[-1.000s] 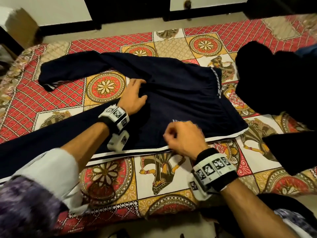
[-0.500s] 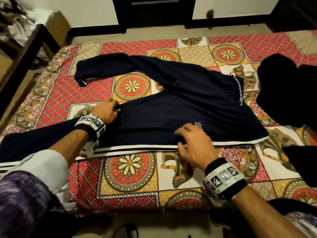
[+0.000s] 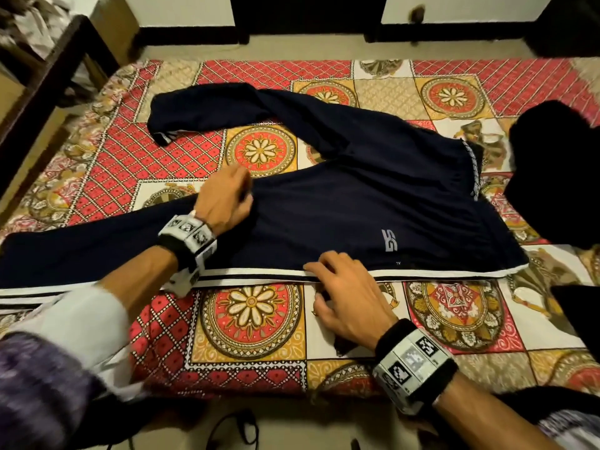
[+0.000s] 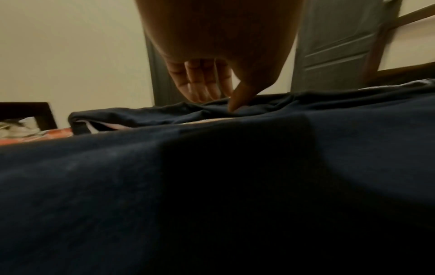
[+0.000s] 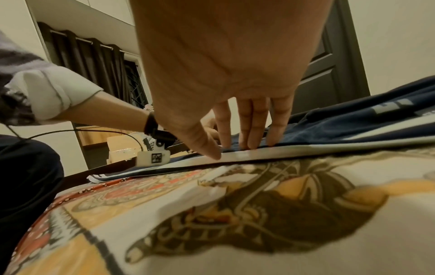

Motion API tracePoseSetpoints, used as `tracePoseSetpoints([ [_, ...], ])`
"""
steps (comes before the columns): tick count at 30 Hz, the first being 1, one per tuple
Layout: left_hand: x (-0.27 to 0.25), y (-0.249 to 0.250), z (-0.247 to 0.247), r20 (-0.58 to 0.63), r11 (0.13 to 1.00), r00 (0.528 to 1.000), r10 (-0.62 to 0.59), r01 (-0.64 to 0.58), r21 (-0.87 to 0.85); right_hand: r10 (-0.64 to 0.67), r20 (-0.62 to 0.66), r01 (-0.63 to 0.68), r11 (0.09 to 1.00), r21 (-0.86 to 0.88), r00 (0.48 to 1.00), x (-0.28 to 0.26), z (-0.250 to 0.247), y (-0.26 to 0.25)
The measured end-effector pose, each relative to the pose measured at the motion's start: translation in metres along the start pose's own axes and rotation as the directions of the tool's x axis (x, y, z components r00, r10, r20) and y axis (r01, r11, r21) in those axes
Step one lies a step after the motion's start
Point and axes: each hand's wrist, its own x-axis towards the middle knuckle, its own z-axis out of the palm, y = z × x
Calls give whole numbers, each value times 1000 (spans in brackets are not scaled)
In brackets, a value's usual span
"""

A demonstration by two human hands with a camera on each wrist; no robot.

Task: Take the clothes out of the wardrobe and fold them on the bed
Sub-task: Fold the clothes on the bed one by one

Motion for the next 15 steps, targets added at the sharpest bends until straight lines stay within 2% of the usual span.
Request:
tracePoseSetpoints([
  [3,-54,33,-7,183,975,961,208,-187,-123,13,46,-10,999,-47,999,2,0,5],
  [5,-97,39,-6,289,962,918,271,-252,-100,12,120,-4,998,-69,993,1,-2,5],
  [7,-124,28,-9,318,984,932,177,-177,-31,31,148,-22,998,-59,989,2,-8,5],
  [9,-137,11,-15,322,998,944,68,-67,-13,66,100,-64,998,-21,993,2,-13,6],
  [11,-152,-1,-26,335,997,941,41,-19,-69,59,63,-58,998,-16,996,0,-13,3],
  [13,-164,-7,-30,321,993,946,51,-15,-113,34,116,-28,998,-53,993,-1,-9,1],
  [15,-170,-23,-39,284,994,958,-42,69,-85,32,151,-15,994,-110,988,1,-6,-9],
])
